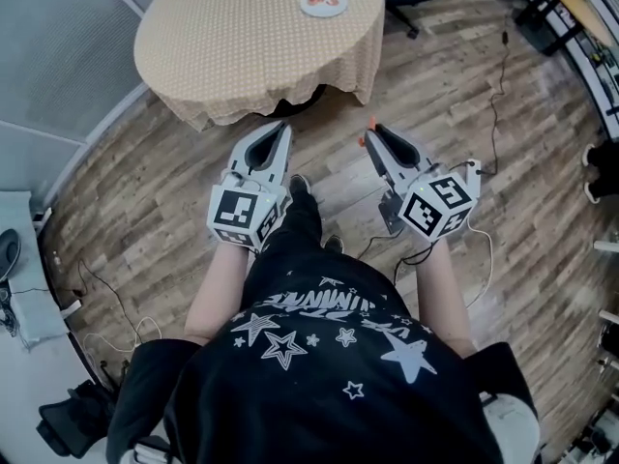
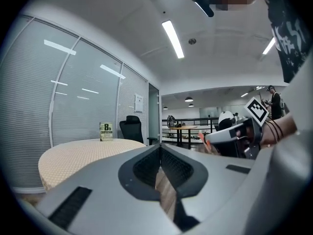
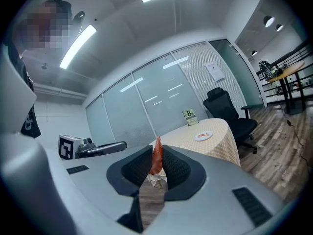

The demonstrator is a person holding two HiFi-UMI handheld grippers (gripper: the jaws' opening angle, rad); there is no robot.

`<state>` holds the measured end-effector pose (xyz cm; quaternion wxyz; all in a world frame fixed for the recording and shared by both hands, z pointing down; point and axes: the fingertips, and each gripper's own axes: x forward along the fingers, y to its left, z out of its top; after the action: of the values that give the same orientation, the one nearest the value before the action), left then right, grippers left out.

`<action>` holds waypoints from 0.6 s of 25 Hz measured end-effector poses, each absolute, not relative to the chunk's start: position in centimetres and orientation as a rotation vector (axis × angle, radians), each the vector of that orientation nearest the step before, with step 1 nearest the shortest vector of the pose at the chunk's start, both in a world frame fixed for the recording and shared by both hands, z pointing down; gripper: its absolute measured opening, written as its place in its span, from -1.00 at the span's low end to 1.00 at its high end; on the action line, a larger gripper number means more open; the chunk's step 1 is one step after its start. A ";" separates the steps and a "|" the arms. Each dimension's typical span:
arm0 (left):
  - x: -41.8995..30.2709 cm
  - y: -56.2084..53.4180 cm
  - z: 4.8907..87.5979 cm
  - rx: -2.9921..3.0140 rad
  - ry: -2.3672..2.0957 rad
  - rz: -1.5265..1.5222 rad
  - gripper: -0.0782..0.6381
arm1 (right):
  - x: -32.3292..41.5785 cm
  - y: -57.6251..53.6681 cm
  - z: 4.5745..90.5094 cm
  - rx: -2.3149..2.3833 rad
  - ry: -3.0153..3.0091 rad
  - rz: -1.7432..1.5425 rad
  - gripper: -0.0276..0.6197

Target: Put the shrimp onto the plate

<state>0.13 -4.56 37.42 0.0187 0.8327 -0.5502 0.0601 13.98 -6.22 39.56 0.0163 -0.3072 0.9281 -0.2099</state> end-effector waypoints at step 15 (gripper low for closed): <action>-4.0 -15.4 38.7 2.560 -1.637 0.124 -0.76 | 10.1 -16.6 40.7 -1.051 2.932 -0.682 -0.71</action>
<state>-4.01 -15.45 38.68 0.0502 0.8408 -0.5374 0.0408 10.12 -16.59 40.68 -0.0233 -0.3295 0.9193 -0.2140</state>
